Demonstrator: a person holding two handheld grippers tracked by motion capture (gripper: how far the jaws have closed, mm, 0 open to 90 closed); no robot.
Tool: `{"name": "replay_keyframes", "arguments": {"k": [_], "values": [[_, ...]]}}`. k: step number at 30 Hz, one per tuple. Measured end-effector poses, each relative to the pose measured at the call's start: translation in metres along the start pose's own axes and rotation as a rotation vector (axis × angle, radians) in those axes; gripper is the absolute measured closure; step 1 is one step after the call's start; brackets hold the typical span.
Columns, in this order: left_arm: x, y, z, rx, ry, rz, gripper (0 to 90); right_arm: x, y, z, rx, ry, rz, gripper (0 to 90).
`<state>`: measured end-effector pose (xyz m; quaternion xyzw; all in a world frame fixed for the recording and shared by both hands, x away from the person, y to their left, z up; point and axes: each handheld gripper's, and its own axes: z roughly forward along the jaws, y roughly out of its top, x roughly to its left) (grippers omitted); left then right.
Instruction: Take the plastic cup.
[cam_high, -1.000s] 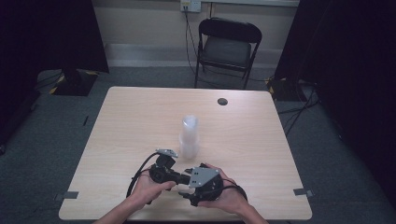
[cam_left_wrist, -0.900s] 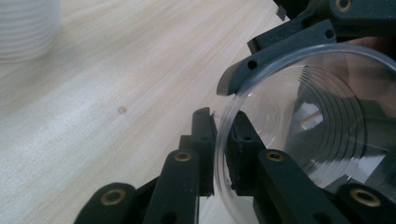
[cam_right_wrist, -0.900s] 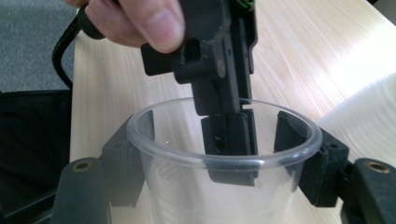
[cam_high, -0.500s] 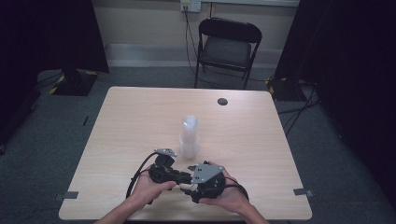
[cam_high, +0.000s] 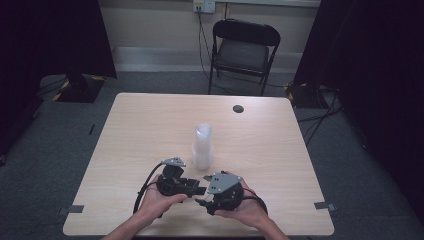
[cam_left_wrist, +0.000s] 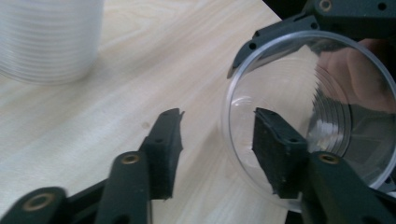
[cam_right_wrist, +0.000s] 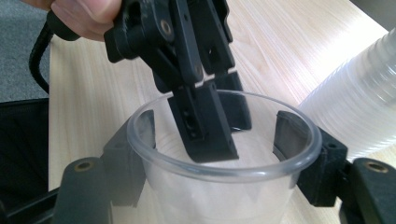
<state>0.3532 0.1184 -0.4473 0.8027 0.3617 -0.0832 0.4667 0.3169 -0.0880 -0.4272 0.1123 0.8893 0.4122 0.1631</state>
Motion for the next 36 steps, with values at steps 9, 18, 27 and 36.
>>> {"name": "replay_keyframes", "arguments": {"k": [9, 18, 27, 36], "values": [[-0.003, 0.000, -0.008, -0.060, 0.066, 0.079, 35.1, -0.005, -0.003, -0.002, 0.001, -0.020, 0.030, 29.8], [-0.004, -0.002, -0.015, -0.140, 0.086, 0.121, 26.7, -0.010, -0.006, -0.003, 0.001, -0.035, 0.056, 29.9], [-0.004, -0.001, -0.024, -0.191, 0.096, 0.133, 24.7, -0.018, -0.009, -0.007, -0.008, -0.056, 0.093, 30.0], [-0.002, -0.002, -0.028, -0.203, 0.118, 0.136, 22.0, -0.030, -0.017, -0.014, -0.002, -0.105, 0.140, 30.1]]}}
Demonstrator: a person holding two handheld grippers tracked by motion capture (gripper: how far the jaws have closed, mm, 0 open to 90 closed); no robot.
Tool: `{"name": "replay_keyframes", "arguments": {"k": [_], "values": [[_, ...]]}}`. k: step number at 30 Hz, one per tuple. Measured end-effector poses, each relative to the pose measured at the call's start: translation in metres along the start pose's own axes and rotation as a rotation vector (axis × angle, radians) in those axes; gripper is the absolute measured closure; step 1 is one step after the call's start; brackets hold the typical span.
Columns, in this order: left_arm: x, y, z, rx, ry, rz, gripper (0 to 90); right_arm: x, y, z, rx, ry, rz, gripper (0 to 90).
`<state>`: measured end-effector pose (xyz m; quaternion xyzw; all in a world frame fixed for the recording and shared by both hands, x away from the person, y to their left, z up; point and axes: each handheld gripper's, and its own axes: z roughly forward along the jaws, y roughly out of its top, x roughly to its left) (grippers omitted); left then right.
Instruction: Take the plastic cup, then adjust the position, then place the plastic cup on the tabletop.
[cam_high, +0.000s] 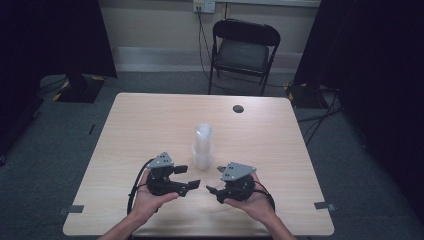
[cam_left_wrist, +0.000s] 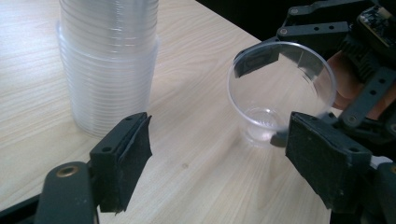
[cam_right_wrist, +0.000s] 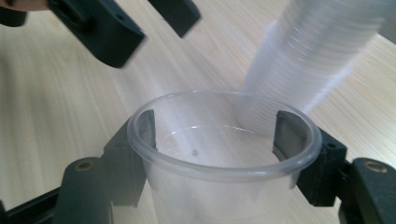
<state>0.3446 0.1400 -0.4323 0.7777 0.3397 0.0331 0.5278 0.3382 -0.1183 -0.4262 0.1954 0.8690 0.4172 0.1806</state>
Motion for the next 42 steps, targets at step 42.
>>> {"name": "replay_keyframes", "arguments": {"k": [42], "values": [[0.004, -0.005, 0.011, 0.061, 0.132, 0.047, 20.5, -0.080, -0.003, -0.012, -0.096, -0.226, 0.269, 30.4]]}}
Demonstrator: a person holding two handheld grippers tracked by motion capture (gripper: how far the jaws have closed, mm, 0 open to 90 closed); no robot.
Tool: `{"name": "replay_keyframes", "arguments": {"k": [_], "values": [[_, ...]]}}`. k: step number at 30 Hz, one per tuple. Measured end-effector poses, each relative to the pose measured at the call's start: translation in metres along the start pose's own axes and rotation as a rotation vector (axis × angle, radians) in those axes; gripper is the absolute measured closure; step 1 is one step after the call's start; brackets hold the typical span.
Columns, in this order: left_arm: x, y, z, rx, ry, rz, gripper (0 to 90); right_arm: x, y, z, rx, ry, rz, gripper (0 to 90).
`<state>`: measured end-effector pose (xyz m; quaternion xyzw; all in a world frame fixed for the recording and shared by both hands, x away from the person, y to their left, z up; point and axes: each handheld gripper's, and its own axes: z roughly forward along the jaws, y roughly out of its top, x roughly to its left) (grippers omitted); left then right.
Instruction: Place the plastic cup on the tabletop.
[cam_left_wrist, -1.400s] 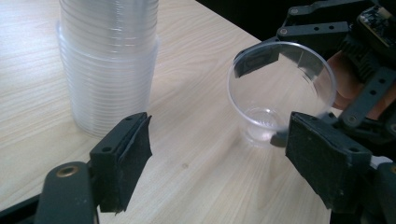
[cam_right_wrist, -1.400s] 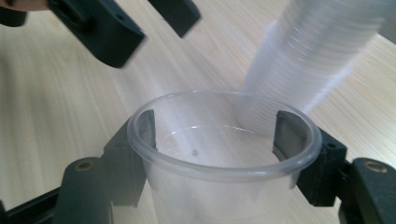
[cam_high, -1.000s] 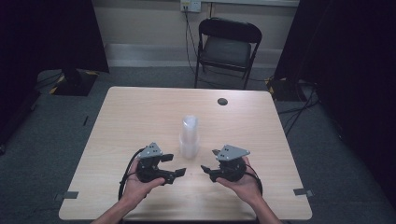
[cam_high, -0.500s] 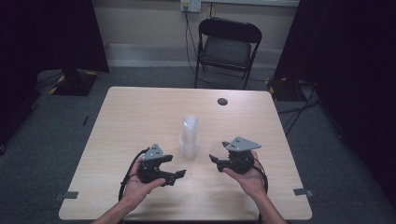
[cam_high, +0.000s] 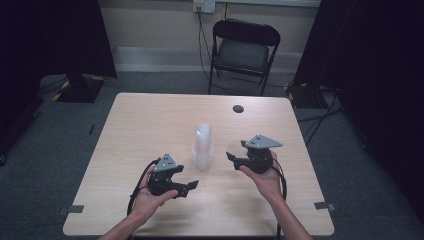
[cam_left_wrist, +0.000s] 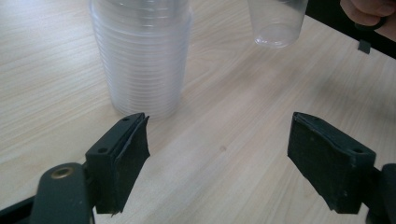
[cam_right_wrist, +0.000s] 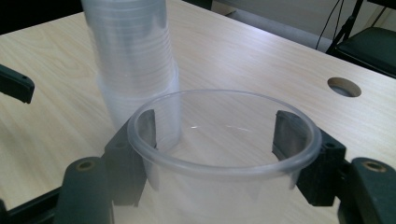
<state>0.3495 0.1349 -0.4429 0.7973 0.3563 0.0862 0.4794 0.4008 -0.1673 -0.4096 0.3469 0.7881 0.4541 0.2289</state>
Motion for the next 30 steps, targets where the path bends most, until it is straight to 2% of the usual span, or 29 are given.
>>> {"name": "replay_keyframes", "arguments": {"k": [2, 4, 7, 10, 15, 17, 19, 21, 22, 23, 25, 27, 28, 30], "values": [[0.001, 0.002, 0.003, -0.009, 0.020, -0.008, 21.4, -0.002, 0.003, 0.002, -0.006, 0.000, 0.004, 30.4], [0.000, 0.002, 0.005, -0.005, 0.037, 0.008, 21.3, -0.007, 0.008, 0.006, -0.012, -0.004, 0.016, 29.9], [0.000, 0.002, 0.005, -0.002, 0.044, 0.018, 21.3, -0.011, 0.010, 0.008, -0.036, 0.008, 0.015, 29.9], [0.002, 0.000, 0.003, 0.016, 0.052, 0.035, 20.1, -0.017, 0.014, 0.011, -0.039, -0.007, 0.036, 29.9], [0.007, -0.002, -0.007, 0.050, 0.052, -0.010, 20.1, -0.025, 0.020, 0.020, -0.042, -0.032, 0.053, 29.8], [0.007, -0.004, -0.010, 0.048, 0.066, -0.014, 19.8, -0.031, 0.019, 0.026, -0.051, -0.048, 0.084, 29.9], [0.006, -0.008, -0.015, 0.054, 0.086, 0.019, 19.7, -0.032, 0.018, 0.027, -0.052, -0.051, 0.098, 29.8], [0.005, -0.013, -0.020, 0.060, 0.082, 0.019, 18.7, -0.034, 0.018, 0.031, -0.053, -0.052, 0.116, 29.7], [0.005, -0.016, -0.021, 0.066, 0.096, 0.022, 14.8, -0.035, 0.018, 0.033, -0.049, -0.057, 0.110, 29.7], [0.005, -0.020, -0.023, 0.065, 0.123, 0.022, 15.4, -0.035, 0.018, 0.035, -0.048, -0.061, 0.115, 29.6], [0.006, -0.026, -0.025, 0.080, 0.141, 0.026, 16.9, -0.036, 0.018, 0.040, -0.043, -0.068, 0.119, 29.6], [0.010, -0.031, -0.027, 0.062, 0.161, 0.044, 16.1, -0.037, 0.017, 0.045, -0.039, -0.066, 0.132, 29.5], [0.011, -0.032, -0.028, 0.059, 0.160, 0.038, 16.0, -0.037, 0.015, 0.051, -0.032, -0.082, 0.130, 29.5], [0.014, -0.033, -0.030, 0.036, 0.152, 0.025, 16.0, -0.038, 0.015, 0.054, -0.030, -0.082, 0.135, 29.5]]}}
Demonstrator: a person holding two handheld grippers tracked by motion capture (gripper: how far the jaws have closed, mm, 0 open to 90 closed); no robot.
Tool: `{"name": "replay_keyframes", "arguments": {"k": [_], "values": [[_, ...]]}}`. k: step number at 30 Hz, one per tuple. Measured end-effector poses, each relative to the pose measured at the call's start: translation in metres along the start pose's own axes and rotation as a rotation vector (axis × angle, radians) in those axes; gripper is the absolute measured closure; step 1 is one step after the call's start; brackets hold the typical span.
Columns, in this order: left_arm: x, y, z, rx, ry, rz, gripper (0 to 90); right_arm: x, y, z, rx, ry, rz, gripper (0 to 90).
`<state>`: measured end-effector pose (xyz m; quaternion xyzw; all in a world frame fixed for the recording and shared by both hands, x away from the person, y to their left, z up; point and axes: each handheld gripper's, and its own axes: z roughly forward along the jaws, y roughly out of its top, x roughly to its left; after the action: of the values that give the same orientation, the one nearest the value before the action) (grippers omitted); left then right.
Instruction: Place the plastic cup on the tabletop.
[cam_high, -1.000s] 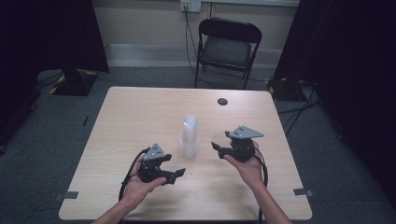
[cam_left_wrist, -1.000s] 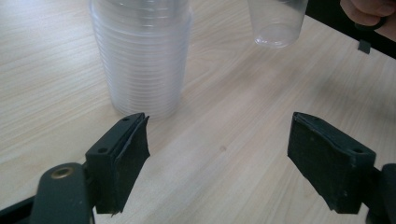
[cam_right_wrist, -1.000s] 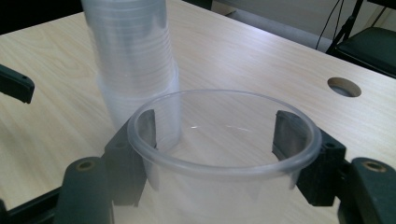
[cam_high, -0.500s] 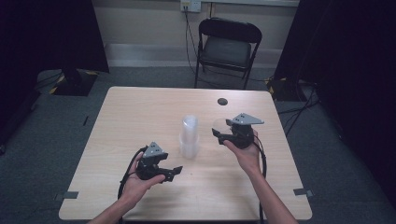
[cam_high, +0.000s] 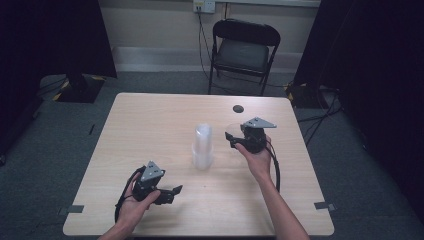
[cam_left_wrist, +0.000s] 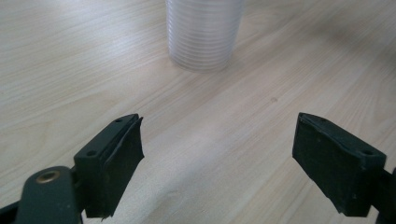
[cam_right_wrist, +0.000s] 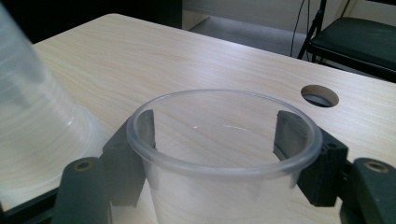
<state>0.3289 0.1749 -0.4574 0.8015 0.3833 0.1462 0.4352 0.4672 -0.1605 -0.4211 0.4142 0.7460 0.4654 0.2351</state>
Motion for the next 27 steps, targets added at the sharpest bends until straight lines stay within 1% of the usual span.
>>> {"name": "replay_keyframes", "arguments": {"k": [2, 3, 4, 5, 7, 9, 11, 14, 15, 18, 20, 22, 24, 26, 27], "values": [[0.002, -0.001, -0.003, -0.014, 0.011, 0.006, 16.2, -0.002, -0.001, 0.006, 0.003, -0.014, 0.004, 29.4], [0.003, -0.002, -0.005, -0.016, 0.009, 0.013, 16.3, -0.002, -0.002, 0.008, 0.007, -0.013, 0.011, 29.5], [0.003, -0.003, -0.005, -0.016, 0.004, 0.009, 16.4, -0.004, -0.003, 0.012, 0.009, -0.014, 0.017, 29.4], [0.004, -0.003, -0.005, -0.012, 0.001, 0.014, 16.5, -0.005, -0.005, 0.014, 0.014, -0.018, 0.019, 29.4], [0.005, -0.005, -0.005, -0.009, -0.004, 0.006, 16.8, -0.008, -0.008, 0.019, 0.027, -0.025, 0.022, 29.2], [0.006, -0.006, -0.004, 0.005, -0.008, 0.009, 16.8, -0.010, -0.011, 0.023, 0.033, -0.031, 0.043, 29.1], [0.006, -0.007, -0.003, 0.007, -0.007, 0.010, 16.8, -0.011, -0.016, 0.027, 0.039, -0.034, 0.060, 28.8], [0.005, -0.008, -0.002, 0.019, -0.016, 0.006, 16.8, -0.011, -0.017, 0.030, 0.039, -0.037, 0.055, 28.8], [0.005, -0.008, -0.001, 0.019, -0.027, 0.010, 17.0, -0.009, -0.019, 0.032, 0.047, -0.041, 0.053, 28.8], [0.004, -0.008, -0.002, 0.015, -0.035, 0.016, 17.0, -0.009, -0.021, 0.033, 0.046, -0.051, 0.045, 28.7], [0.005, -0.007, -0.003, 0.013, -0.013, 0.029, 16.9, -0.010, -0.024, 0.033, 0.046, -0.052, 0.044, 28.6], [0.006, -0.008, -0.003, 0.009, -0.016, 0.012, 17.0, -0.010, -0.027, 0.031, 0.045, -0.056, 0.053, 29.3], [0.007, -0.008, -0.003, 0.015, -0.009, 0.013, 17.0, -0.009, -0.028, 0.029, 0.046, -0.048, 0.049, 29.2], [0.008, -0.008, -0.003, 0.014, -0.007, 0.002, 17.0, -0.006, -0.029, 0.026, 0.051, -0.044, 0.023, 29.2], [0.008, -0.008, -0.003, 0.014, -0.009, -0.001, 17.0, -0.005, -0.030, 0.026, 0.049, -0.044, 0.021, 29.2]]}}
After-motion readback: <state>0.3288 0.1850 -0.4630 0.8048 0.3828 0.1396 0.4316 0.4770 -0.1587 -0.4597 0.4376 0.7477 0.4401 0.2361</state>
